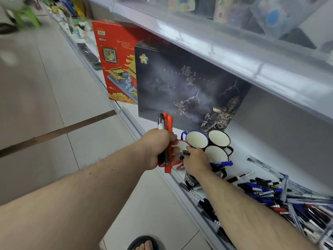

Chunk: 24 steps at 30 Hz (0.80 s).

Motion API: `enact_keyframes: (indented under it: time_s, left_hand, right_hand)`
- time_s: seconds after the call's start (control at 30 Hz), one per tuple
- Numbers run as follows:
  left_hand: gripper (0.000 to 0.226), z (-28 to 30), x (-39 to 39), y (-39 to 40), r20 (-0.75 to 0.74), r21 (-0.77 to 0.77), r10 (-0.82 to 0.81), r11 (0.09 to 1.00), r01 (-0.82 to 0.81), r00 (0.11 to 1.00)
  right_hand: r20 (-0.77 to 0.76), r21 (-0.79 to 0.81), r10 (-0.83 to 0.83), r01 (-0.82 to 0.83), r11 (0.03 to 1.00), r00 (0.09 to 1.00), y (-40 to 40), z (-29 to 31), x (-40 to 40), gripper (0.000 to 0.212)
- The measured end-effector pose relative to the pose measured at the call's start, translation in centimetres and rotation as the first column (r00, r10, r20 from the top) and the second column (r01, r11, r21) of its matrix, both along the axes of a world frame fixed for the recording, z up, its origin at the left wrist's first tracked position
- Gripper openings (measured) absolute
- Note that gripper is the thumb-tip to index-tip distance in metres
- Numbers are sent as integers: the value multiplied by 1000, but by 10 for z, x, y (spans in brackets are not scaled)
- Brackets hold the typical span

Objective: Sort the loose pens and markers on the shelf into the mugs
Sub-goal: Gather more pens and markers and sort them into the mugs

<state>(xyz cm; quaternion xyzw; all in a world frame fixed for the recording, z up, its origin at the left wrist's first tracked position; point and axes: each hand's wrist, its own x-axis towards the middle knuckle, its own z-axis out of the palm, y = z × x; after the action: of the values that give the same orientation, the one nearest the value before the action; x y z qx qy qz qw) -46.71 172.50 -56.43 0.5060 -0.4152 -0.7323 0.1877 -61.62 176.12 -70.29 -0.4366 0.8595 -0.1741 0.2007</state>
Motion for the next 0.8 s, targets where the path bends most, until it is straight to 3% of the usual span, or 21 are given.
enact_keyframes:
  time_s: [0.07,0.13,0.2,0.27,0.37,0.47,0.57,0.7,0.8]
  left_hand:
    - [2,1,-2,0,-31,38,-9,999,10,999]
    - [7,3,-4,1,-92,67,-16,997,23,996]
    - [12,5,-6,2,-176,84,-37,995,52,984]
    - [14,9,-8,4,-261,105,-53,991,83,964]
    - [15,16,-10,9,-399,106,-46,990,96,916]
    - [18,23,-12,17,-508,114,-47,986,122,860]
    - [15,29,-15,26,-532,119,-83,978,172,843]
    - [22,31,-19,38,-528,146,-152,953,266,835]
    - [14,34,-26,53,-521,150,-215,930,336,826]
  right_hand:
    - [56,-150,-96,104,983,994,4,18,5,46]
    - [262,-359,-179,268,894,948,14,49,17,34]
    - [583,-426,-104,412,805,806,32,82,34,18]
    - [756,-426,26,462,778,654,56,105,49,17]
    - [833,-374,83,447,813,546,82,120,69,20]
    - [851,-356,78,461,813,520,94,125,76,19]
    - [866,-343,64,495,798,496,102,135,75,20]
    - [949,-235,62,563,792,309,126,154,65,34]
    - [958,-217,70,542,812,279,149,168,58,45]
